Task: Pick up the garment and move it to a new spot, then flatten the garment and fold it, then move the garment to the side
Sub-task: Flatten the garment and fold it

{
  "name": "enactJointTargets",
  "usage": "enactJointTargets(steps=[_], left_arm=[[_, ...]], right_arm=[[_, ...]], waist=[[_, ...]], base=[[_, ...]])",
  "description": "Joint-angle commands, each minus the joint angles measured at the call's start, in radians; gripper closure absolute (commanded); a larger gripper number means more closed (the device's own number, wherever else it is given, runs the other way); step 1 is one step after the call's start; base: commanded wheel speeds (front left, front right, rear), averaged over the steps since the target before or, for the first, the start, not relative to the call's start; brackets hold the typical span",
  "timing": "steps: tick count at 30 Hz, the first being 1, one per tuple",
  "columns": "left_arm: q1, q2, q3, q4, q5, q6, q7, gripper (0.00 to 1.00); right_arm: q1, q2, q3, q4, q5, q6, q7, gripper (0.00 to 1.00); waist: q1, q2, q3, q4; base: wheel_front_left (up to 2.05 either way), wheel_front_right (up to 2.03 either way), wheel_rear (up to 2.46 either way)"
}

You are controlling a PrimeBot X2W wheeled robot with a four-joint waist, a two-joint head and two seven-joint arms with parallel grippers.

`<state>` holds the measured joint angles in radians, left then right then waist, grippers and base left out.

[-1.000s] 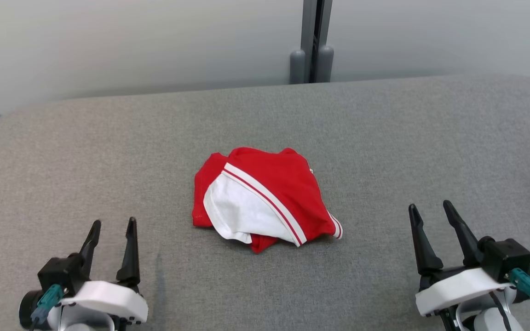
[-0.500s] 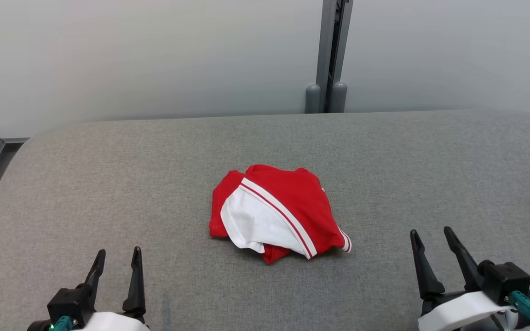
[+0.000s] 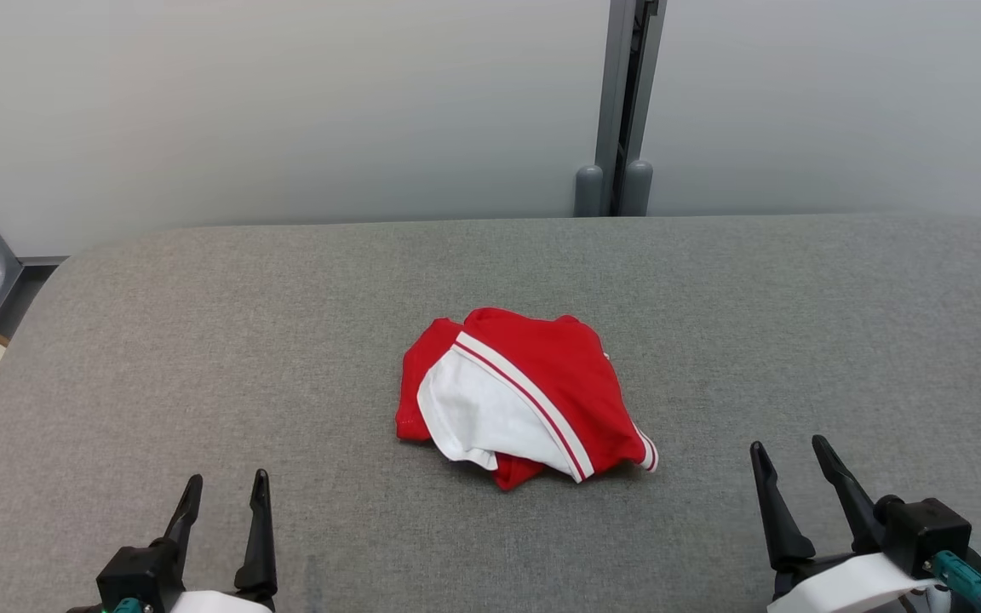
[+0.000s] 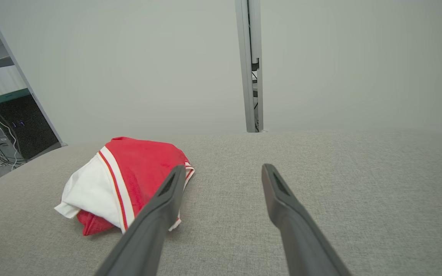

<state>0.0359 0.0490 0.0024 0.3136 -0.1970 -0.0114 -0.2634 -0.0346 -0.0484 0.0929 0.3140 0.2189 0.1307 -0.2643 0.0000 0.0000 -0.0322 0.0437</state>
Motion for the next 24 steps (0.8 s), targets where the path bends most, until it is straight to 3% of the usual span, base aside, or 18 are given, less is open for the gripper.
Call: enactJointTargets(steps=[1,7,13,19,24], left_arm=[[0.003,0.004,-0.003,-0.005,-0.006,0.002,-0.001,0.0],[-0.014,0.003,-0.041,-0.004,-0.013,-0.005,-0.001,0.0],[-0.041,0.004,-0.089,0.001,-0.028,-0.009,-0.001,0.0],[-0.072,0.004,-0.139,0.007,-0.05,-0.006,-0.001,0.0],[-0.084,0.004,-0.169,0.01,-0.069,0.003,-0.001,0.0]], right_arm=[[0.0,-0.005,0.0,-0.001,-0.009,0.0,0.0,0.0],[-0.029,-0.005,0.064,-0.016,-0.036,0.0,0.0,0.0],[-0.087,-0.005,0.196,-0.004,-0.087,0.0,0.0,0.0],[-0.177,-0.005,0.326,0.06,-0.142,0.0,0.0,0.0],[-0.247,-0.006,0.371,0.158,-0.192,0.0,0.0,0.0]], waist=[[0.0,0.0,0.006,0.005],[0.0,0.0,0.04,0.043],[0.0,0.0,0.096,0.11],[0.0,0.0,0.151,0.2],[0.0,0.0,0.184,0.271]], base=[[0.0,0.0,0.0],[0.0,0.0,0.0],[0.0,0.0,0.0],[0.0,0.0,0.0],[0.0,0.0,0.0]])
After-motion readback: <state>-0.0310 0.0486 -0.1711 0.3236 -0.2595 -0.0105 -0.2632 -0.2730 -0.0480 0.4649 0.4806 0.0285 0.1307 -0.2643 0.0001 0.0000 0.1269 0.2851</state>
